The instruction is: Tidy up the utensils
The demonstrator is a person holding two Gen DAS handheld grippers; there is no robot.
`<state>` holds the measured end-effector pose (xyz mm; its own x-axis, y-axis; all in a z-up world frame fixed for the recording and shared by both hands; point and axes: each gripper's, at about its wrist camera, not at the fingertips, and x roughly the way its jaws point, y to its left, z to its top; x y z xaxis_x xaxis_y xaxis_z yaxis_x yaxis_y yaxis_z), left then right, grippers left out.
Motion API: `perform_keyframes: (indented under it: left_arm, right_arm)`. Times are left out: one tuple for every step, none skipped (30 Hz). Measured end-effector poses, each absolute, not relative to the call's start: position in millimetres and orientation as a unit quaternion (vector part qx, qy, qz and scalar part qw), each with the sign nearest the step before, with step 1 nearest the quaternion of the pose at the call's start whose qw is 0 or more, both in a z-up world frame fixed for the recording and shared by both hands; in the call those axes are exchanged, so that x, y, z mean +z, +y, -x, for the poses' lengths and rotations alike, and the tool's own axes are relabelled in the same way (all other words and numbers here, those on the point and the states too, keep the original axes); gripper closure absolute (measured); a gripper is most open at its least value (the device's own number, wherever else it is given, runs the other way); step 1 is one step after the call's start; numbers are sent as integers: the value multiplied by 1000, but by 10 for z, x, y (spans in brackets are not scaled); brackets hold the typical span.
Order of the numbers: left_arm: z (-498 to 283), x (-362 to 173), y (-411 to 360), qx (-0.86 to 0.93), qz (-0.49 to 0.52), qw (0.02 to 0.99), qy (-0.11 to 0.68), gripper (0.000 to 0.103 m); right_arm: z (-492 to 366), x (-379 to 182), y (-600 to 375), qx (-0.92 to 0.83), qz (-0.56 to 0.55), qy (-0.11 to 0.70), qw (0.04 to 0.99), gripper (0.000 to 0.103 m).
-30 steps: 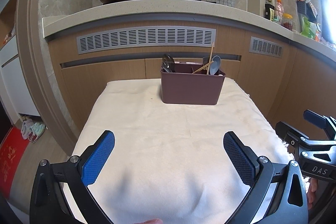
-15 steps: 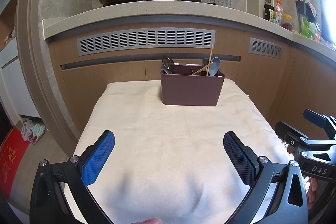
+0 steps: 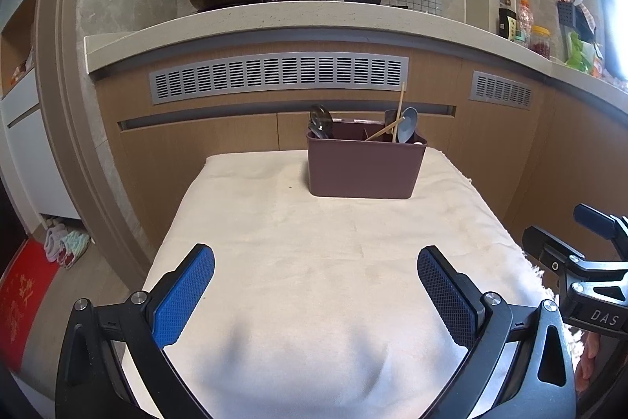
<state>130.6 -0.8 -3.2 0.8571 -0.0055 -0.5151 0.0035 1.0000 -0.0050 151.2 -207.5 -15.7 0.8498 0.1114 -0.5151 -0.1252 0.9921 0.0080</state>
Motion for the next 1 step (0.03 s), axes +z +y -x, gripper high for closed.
perform_keyframes:
  left_arm:
    - [-1309,-31,-6,-2,2,964,267,0]
  right_arm:
    - [-1512,-157,-2076,62,13,267,962,0]
